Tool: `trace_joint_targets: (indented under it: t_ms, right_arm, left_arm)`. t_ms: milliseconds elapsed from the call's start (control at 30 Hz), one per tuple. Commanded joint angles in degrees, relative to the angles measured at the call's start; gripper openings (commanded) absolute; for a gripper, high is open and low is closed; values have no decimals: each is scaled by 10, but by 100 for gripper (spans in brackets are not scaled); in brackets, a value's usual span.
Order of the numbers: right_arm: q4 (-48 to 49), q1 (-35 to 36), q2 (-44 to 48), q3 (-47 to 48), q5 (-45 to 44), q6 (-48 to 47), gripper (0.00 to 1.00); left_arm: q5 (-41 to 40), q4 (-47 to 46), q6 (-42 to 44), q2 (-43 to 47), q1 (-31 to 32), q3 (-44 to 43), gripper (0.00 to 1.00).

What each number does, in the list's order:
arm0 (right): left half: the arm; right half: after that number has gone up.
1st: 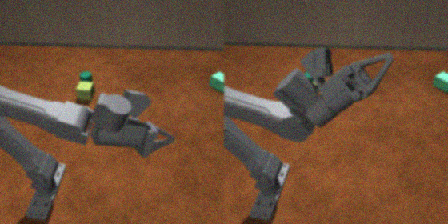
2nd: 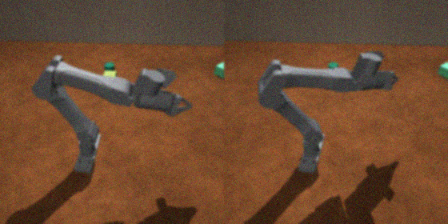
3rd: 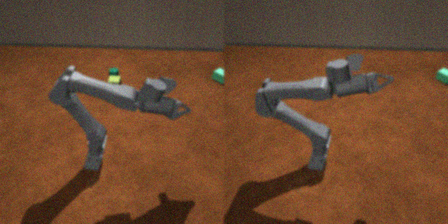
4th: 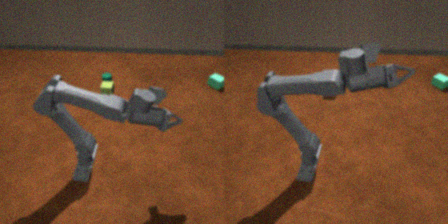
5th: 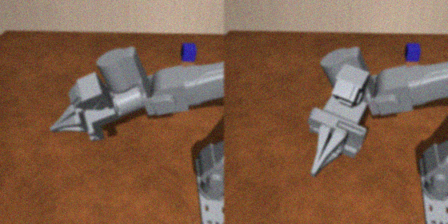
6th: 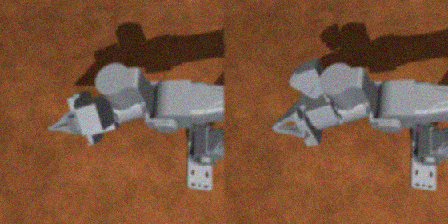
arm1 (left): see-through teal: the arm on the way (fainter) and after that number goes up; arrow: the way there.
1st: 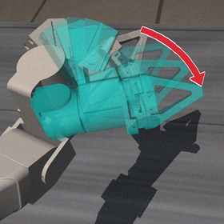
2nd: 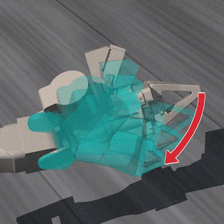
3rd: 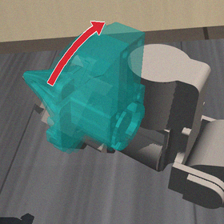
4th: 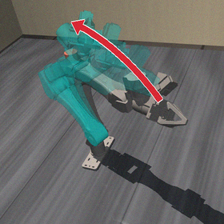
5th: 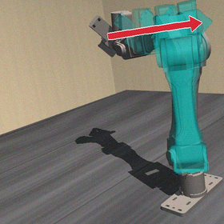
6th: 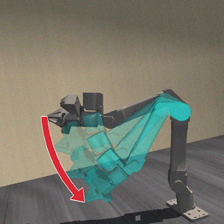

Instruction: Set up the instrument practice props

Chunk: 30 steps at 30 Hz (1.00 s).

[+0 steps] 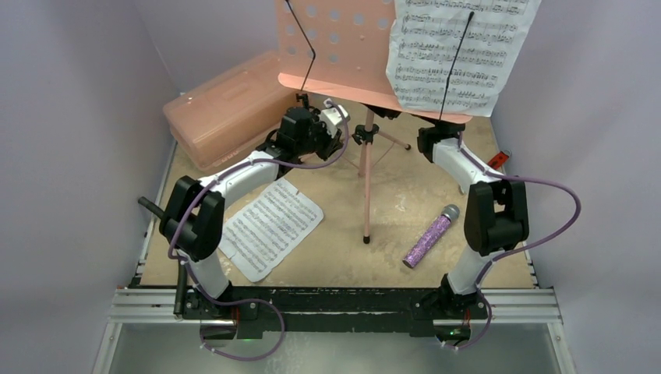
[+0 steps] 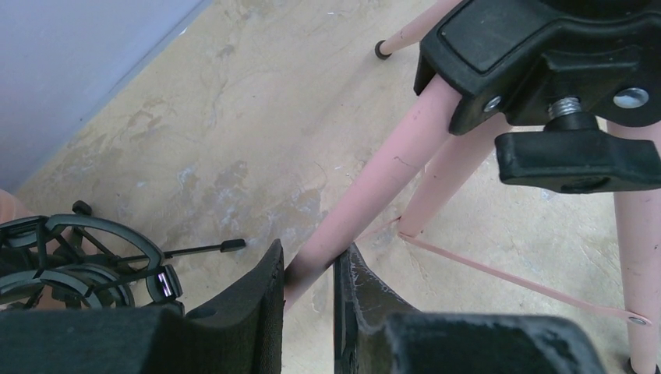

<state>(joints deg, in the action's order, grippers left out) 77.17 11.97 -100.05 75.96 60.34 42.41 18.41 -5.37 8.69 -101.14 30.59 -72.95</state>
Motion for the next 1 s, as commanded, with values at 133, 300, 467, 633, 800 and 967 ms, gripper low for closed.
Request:
trace_joint_targets:
  t_ms: [133,300,467,633,800,967]
  right_arm:
    - [97,4,130,-57,-65,-43,37]
    - [-5,4,163,-74,-96,-117,55]
    - [-113,4,191,-92,-113,-193,65]
    - [-138,4,217,-126,-122,-215,68]
    - [-185,4,231,-138,-130,-245,70]
    - [-209,4,234,-154,-129,-250,74]
  left_arm:
    - [-88,90,-61,-42,-53,2,0]
    - [-93,88,-69,-46,-52,2,0]
    - [-84,84,-69,-45,-52,0,0]
    - [-70,78,-56,-37,-53,3,0]
    - [-57,66,-57,-23,-52,11,0]
    - [-55,62,-67,-12,-52,24,0]
